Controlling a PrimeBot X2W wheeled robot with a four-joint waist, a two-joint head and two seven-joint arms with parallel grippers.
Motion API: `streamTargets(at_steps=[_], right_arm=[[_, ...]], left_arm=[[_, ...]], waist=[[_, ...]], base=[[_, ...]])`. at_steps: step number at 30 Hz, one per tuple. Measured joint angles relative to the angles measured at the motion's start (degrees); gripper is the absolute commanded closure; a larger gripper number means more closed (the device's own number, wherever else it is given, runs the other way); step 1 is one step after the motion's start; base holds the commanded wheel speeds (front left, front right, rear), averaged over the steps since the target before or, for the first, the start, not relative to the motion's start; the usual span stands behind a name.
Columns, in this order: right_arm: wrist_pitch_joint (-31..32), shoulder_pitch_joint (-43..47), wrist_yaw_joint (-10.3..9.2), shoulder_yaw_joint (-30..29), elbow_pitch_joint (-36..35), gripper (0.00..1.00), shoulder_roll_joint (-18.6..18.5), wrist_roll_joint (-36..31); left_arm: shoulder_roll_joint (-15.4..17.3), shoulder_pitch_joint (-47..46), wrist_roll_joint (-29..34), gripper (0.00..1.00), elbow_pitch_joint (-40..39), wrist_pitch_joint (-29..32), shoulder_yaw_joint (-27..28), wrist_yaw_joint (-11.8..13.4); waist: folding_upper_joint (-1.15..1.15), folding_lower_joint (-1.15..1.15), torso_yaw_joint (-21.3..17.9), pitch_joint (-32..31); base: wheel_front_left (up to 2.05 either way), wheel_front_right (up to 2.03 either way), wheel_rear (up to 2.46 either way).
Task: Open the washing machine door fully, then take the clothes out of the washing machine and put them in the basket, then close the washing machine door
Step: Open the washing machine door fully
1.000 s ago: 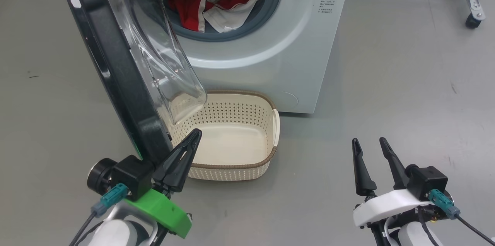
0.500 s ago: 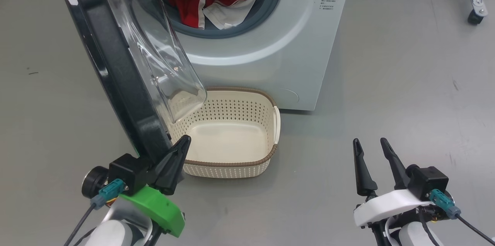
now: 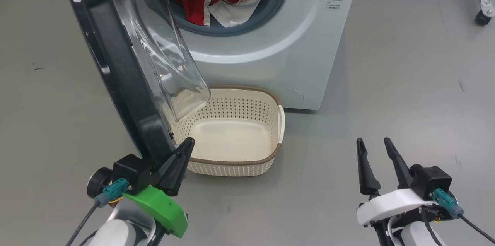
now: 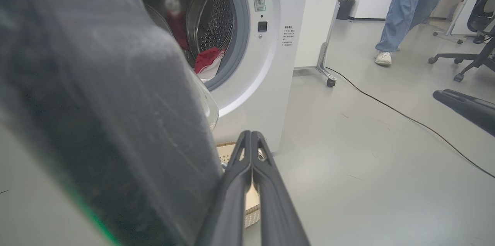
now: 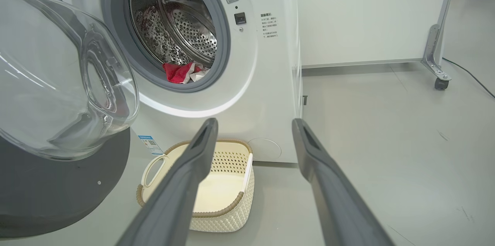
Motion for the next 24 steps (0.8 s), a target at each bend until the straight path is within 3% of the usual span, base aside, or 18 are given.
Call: streamTargets(at_steps=[24], right_arm=[[0.0, 0.1, 1.16, -0.7, 1.0, 0.0, 0.1, -1.1]], left_arm=[[-1.6, -0.7, -0.4, 1.0, 4.0, -1.6, -0.2, 0.0]], waist=[[0.0, 0.0, 9.6, -1.0]], base=[[0.0, 0.0, 0.0]])
